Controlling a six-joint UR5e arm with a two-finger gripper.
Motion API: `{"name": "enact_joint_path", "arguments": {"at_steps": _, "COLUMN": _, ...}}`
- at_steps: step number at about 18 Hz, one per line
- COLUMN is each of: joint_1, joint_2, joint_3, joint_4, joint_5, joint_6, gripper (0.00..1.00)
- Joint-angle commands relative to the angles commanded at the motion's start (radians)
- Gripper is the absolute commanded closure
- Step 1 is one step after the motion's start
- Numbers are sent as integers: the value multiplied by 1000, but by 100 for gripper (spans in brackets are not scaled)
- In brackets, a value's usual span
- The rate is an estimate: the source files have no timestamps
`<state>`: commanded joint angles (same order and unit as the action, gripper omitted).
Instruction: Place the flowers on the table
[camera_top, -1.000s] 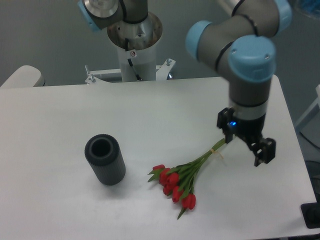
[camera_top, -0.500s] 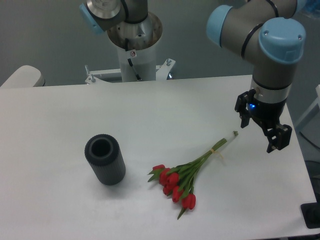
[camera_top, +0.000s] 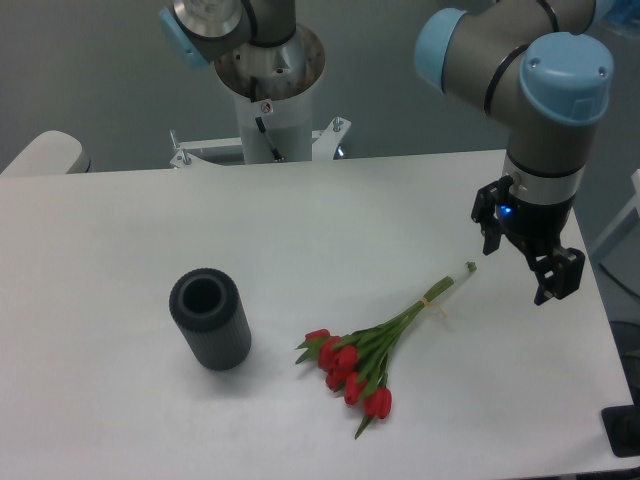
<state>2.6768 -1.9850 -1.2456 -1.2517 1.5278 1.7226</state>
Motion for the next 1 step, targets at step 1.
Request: {"name": "enact_joint_path", "arguments": {"at_steps": 1, "joint_1": -2, "joint_2": 2, "joint_3": 0, "joint_4": 0, "joint_5": 0, "joint_6": -2, "gripper": 0}}
